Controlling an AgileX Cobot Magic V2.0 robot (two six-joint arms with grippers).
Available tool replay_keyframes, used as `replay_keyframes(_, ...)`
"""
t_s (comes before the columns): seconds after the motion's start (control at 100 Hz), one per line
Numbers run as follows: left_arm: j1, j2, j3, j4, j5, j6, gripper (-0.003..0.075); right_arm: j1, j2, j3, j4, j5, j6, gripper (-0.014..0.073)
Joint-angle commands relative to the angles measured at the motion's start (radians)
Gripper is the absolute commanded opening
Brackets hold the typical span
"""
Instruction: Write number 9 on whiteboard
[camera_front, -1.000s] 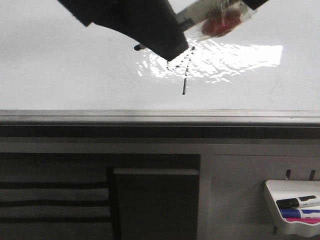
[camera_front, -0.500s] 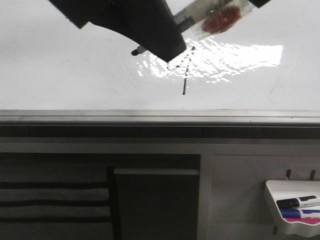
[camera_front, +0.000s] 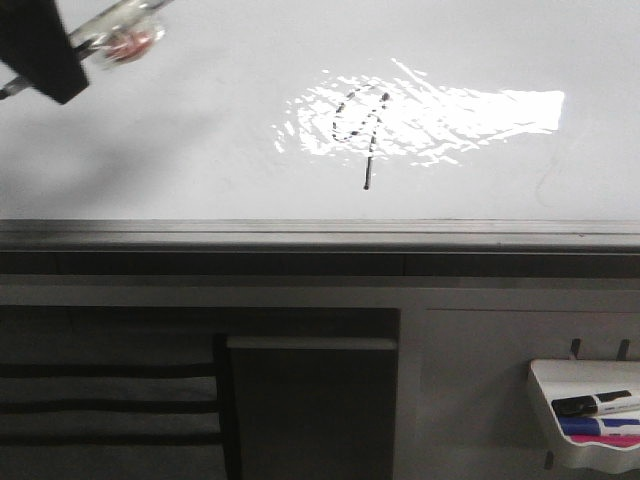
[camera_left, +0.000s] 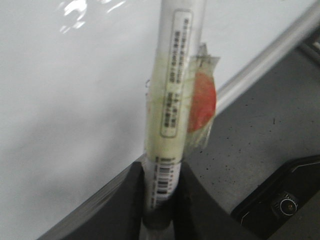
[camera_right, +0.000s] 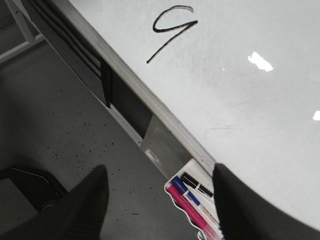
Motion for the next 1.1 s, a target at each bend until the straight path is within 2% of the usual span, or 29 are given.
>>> replay_keyframes(0.0,0.088,-0.031,0.007,0.015,-0.08,-0.092,-0.002,-0.011,-0.014,-0.033,0.003,-0.047,0.003,0.0395)
replay_keyframes(0.2,0.271,-0.031,0.12,0.013,-0.325,-0.202,-0.002,-0.011,-0.014,0.008,0.003,-0.083,0.005,0.0395)
replay_keyframes(0.38,0.322,-0.022,0.193,-0.035,-0.535,-0.202,-0.002,-0.011,-0.014,0.057,0.003,-0.12,0.005,0.0395)
replay_keyframes(0.83,0.322,0.059,0.195,-0.095,-0.565,-0.202,-0.0012,-0.011,-0.014,0.075,0.003,-0.139,0.009,0.0395)
replay_keyframes(0.9,0.322,0.059,0.195,-0.095,-0.566,-0.202,0.0048,-0.011,-0.014,0.075,0.003,-0.141,0.009,0.0395)
replay_keyframes(1.09,0.322,0.059,0.195,-0.095,-0.566,-0.202,0.0351,-0.011,-0.014,0.075,0.003,-0.149,0.009,0.0395)
